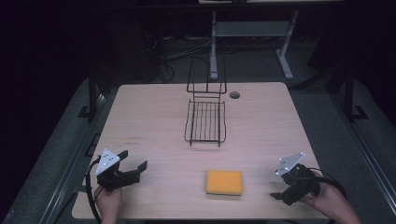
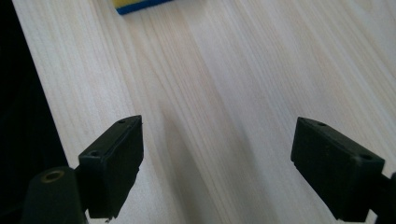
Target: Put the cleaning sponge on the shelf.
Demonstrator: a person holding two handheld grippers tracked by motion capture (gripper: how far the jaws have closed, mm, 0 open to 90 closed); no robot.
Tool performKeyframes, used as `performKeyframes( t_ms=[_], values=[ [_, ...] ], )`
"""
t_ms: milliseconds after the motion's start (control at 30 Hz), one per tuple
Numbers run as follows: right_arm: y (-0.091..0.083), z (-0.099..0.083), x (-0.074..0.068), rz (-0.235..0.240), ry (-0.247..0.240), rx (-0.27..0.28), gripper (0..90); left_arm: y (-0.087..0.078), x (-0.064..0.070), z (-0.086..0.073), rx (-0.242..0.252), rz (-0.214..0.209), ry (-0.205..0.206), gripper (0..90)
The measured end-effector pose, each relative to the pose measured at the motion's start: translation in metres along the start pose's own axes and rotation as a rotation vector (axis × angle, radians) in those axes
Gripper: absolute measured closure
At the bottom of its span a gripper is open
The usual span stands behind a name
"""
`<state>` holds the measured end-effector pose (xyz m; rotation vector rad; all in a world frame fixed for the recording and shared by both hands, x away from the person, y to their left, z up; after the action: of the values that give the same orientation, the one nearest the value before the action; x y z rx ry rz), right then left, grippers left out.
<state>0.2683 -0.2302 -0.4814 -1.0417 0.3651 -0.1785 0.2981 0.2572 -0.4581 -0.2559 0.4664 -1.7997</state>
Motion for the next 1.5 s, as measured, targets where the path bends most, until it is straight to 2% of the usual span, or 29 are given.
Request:
performKeyframes(
  t_ms=[333,467,533,733,1133,1500],
  values=[
    [-0.001,0.000,-0.001,0.016,0.005,-0.026,16.8,0.000,0.002,-0.001,-0.007,-0.015,0.020,13.0],
    [-0.004,0.005,-0.003,0.013,-0.008,-0.046,16.7,-0.002,0.000,-0.003,-0.006,-0.008,0.008,13.0],
    [-0.005,0.012,-0.004,0.023,-0.026,-0.050,16.7,-0.003,-0.001,-0.002,0.000,-0.004,0.007,13.0],
    [-0.003,0.025,-0.004,0.046,-0.036,-0.070,16.7,-0.001,-0.004,-0.003,-0.007,0.000,0.000,13.0],
    [0.016,0.064,-0.011,0.096,-0.117,-0.152,16.7,-0.002,-0.006,-0.003,-0.005,-0.002,-0.003,13.0],
    [0.029,0.093,-0.017,0.116,-0.180,-0.177,16.7,-0.002,-0.007,-0.003,0.001,-0.001,-0.011,12.9]
  ],
)
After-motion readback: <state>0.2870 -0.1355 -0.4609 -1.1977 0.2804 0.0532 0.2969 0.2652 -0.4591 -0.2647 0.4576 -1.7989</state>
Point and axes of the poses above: each handheld gripper's, and its own axes: y roughly forward along the jaws, z roughly out of its top, x roughly to its right, the point moved 6 cm from there along y, roughly forward along the jaws, and after that the axes turned 15 degrees about z, right-handed, at the moved point
